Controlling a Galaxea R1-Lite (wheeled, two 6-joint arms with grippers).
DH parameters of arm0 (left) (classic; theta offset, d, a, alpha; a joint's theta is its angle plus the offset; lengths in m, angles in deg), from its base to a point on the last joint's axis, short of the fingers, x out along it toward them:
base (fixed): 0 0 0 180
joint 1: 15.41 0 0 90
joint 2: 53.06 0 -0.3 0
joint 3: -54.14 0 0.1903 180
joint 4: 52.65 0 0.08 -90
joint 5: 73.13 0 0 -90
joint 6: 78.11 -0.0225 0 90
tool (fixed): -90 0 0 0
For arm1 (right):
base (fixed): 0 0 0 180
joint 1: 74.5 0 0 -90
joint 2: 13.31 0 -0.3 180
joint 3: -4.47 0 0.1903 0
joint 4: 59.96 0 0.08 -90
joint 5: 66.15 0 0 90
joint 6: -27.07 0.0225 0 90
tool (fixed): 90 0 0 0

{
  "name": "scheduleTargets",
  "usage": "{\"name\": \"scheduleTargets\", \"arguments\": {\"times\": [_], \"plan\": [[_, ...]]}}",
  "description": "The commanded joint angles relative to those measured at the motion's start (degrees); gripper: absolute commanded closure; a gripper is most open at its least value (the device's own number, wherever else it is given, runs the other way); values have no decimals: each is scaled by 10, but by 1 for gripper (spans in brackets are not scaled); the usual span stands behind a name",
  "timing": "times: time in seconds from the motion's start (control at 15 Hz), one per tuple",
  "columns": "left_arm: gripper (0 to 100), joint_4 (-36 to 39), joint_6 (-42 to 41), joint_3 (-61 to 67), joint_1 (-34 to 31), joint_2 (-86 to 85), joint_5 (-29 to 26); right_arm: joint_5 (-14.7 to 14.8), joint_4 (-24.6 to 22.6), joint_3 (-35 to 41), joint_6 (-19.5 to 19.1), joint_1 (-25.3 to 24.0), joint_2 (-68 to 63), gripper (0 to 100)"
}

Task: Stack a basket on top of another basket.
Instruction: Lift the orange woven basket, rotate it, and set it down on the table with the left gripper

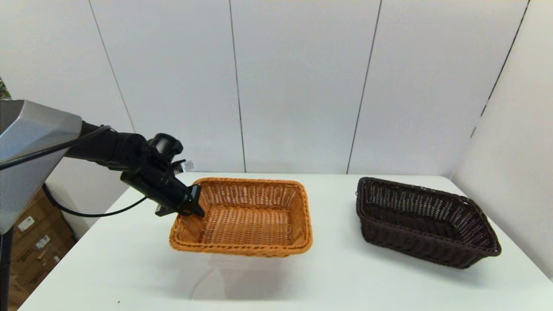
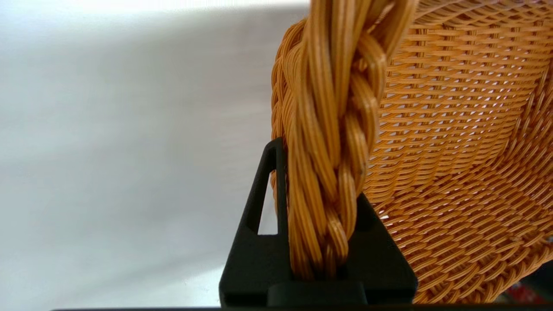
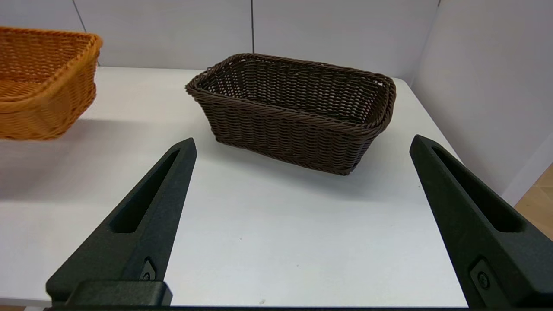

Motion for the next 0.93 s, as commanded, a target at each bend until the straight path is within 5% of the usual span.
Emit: {"name": "scheduleTargets", "arguments": {"times": [0.07, 0.93], "plan": [[100, 0, 7, -8, 24, 10, -7, 0, 0, 0, 0, 0, 0, 0], [100, -83, 159, -172, 106, 116, 38, 0, 0, 0, 0, 0, 0, 0]]}}
